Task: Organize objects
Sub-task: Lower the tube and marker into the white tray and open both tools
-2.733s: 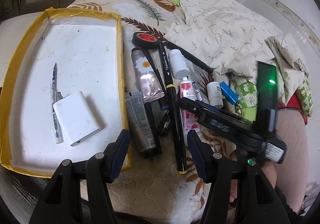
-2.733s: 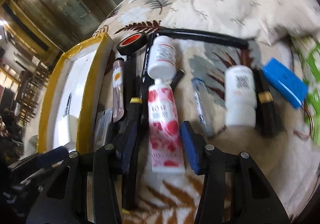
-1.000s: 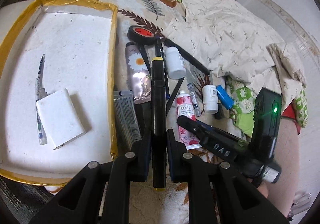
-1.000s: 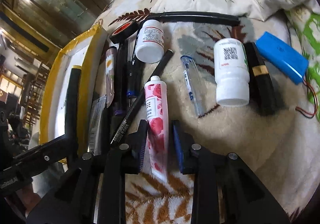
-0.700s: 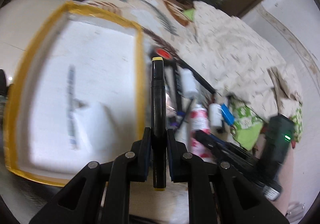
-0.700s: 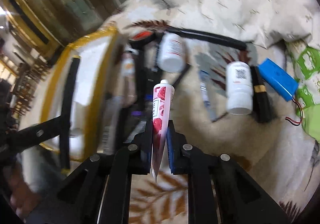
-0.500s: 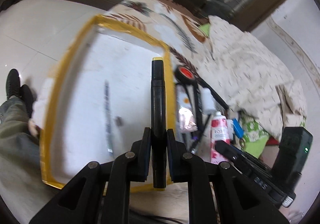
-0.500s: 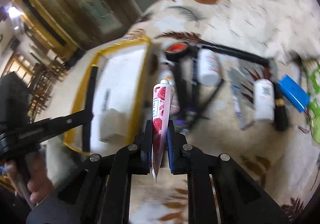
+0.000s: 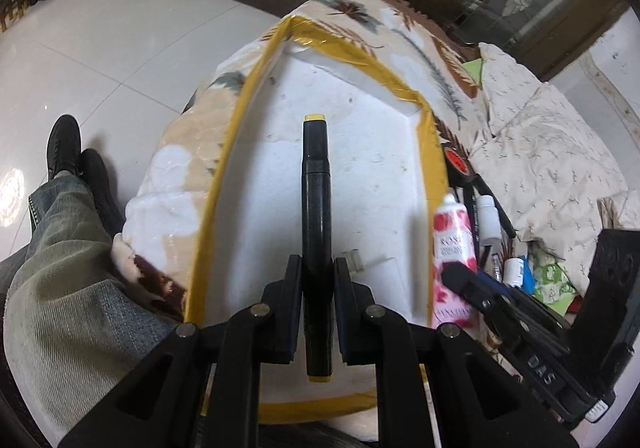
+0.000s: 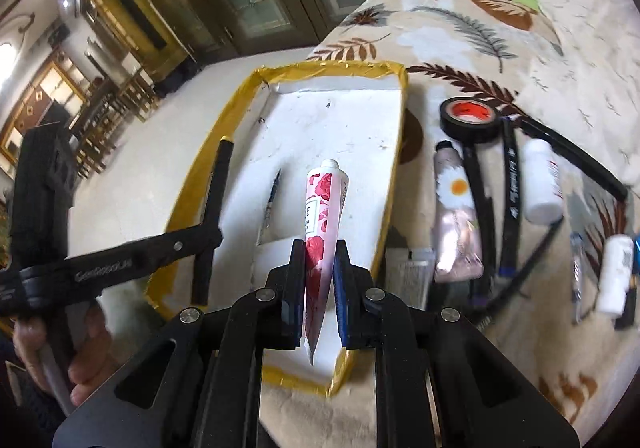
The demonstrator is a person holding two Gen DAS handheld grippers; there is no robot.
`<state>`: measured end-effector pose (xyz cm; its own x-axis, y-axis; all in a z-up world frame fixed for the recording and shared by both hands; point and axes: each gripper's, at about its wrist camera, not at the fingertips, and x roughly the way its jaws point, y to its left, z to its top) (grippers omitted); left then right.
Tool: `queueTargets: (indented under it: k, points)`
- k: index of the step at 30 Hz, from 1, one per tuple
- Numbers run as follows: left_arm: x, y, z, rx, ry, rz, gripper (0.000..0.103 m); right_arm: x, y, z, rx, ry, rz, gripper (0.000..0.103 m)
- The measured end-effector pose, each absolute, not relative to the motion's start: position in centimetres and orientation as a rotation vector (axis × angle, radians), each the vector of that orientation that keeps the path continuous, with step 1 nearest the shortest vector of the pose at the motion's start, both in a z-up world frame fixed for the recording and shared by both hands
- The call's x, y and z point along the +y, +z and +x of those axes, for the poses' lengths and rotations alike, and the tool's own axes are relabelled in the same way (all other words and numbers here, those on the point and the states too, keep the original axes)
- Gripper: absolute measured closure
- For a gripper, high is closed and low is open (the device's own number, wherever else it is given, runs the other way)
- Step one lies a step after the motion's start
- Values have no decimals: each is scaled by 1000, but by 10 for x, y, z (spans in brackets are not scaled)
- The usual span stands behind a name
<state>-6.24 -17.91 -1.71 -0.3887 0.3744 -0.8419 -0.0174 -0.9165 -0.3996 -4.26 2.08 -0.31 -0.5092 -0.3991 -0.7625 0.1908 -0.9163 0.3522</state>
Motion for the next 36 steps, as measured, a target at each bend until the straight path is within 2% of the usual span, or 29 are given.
queueTargets:
  k: [7, 22, 30, 32, 33, 34, 36]
  points:
    - [-182, -29, -69, -481, 2371, -1631, 89, 9, -14, -76, -304, -2440, 1355, 91]
    - [-164, -40, -75, -317, 2355, -1705, 89, -5, -38, -101, -324, -2417, 1427, 91]
    - [-172, -42, -77, -422, 2288, -1687, 88, -1, -37, -104, -330, -2436, 1456, 89]
    - [-175, -41, -75, -466, 2277, -1670, 88, 1, -35, -104, -339, -2439, 1449, 83]
    - [-176, -41, -74, -488, 2275, -1658, 88, 3, -31, -104, -340, -2446, 1437, 70]
    - [-177, -40, -74, -499, 2271, -1650, 87, 5, -28, -103, -340, -2453, 1425, 63]
    - [-180, -36, -72, -513, 2283, -1630, 86, 9, -21, -101, -360, -2455, 1394, 61]
